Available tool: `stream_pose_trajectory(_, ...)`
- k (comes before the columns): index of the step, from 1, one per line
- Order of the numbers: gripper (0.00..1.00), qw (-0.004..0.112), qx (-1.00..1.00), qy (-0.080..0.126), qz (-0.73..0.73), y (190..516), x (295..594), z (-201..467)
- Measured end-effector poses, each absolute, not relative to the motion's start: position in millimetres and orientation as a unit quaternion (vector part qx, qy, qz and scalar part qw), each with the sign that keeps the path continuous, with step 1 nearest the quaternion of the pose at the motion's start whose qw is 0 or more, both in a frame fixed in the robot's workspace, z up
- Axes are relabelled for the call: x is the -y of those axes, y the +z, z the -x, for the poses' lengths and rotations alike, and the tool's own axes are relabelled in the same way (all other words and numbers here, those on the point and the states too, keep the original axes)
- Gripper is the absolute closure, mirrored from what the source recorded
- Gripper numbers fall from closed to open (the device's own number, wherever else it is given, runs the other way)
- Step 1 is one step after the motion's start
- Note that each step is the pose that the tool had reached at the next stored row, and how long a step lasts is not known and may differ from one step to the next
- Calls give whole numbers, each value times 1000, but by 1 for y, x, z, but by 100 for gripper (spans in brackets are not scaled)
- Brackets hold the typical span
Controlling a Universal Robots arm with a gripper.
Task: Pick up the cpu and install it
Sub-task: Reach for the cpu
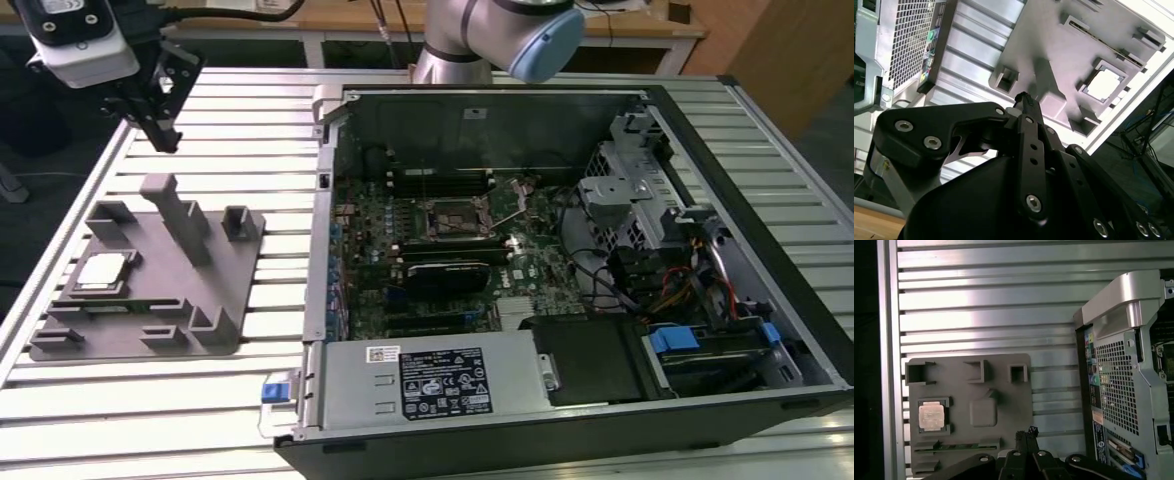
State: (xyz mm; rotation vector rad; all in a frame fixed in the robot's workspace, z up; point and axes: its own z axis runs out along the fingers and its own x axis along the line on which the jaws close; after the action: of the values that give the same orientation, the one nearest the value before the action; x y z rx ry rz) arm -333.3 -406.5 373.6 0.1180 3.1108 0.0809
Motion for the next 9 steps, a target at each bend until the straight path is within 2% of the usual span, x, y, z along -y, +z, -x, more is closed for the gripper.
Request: stream_pose_trajectory(9, 89, 14, -999, 26, -38, 371, 409, 350)
